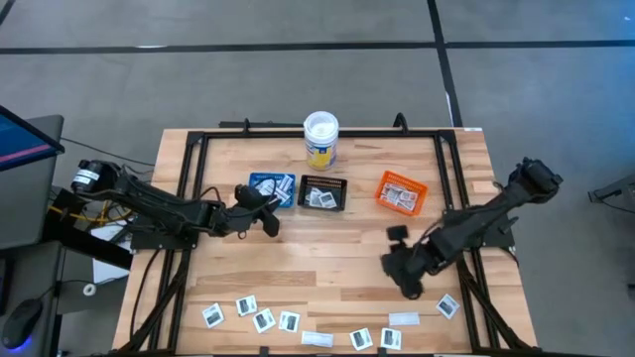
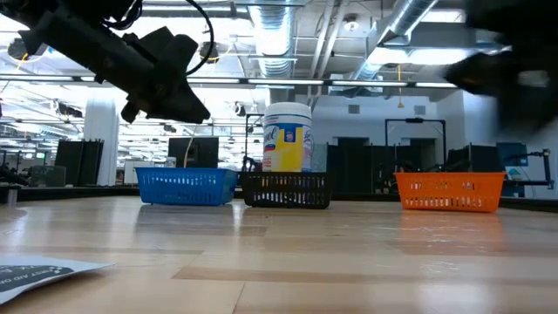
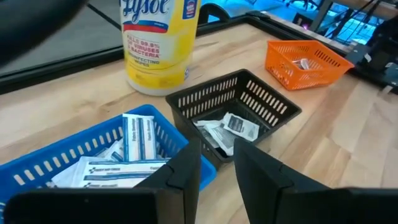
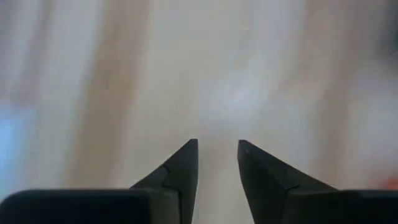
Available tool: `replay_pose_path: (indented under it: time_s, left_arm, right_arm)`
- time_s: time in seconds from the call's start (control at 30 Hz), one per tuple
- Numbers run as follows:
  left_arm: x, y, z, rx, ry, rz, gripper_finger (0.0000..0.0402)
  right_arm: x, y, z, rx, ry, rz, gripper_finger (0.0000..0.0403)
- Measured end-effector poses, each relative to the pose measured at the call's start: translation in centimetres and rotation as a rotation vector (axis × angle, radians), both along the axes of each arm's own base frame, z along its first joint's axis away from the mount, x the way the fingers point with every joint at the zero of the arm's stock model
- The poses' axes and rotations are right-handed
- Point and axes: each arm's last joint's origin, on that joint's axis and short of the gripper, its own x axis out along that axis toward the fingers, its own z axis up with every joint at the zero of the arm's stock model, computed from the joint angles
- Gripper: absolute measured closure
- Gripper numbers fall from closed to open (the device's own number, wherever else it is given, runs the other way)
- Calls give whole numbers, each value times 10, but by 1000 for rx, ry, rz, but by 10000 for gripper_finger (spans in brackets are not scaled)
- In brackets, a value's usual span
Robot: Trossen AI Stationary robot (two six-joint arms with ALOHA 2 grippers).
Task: Pick & Place First Aid Supplies
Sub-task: Put the black towelette pack into the black bin
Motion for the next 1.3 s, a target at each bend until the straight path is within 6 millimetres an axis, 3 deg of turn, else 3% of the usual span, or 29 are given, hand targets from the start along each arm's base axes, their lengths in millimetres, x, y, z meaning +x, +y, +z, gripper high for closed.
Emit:
replay_pose_path:
  time_s: [0.1,0.23,0.37,0.57,0.9,1.03,1.3]
  left_arm:
    - [0,0,0,-1,-5,0,305]
    - [0,0,1,-2,-8,0,305]
    - [0,0,1,-3,-12,0,305]
    - [1,0,1,-4,-16,0,305]
    - [1,0,2,-6,-20,-3,305]
    - [1,-1,2,-14,-22,-21,305]
    - [1,-1,3,-19,-31,-28,305]
  right_arm:
    - [-20,6,-1,215,286,-135,291]
    - [-44,19,-18,354,497,-210,290]
    - [-65,26,-39,413,623,-272,292]
    - [-78,33,-49,456,713,-387,302]
    - [-89,43,-76,644,627,-407,304]
    - [-90,38,-82,591,536,-353,304]
    - [-78,39,-75,455,300,-63,304]
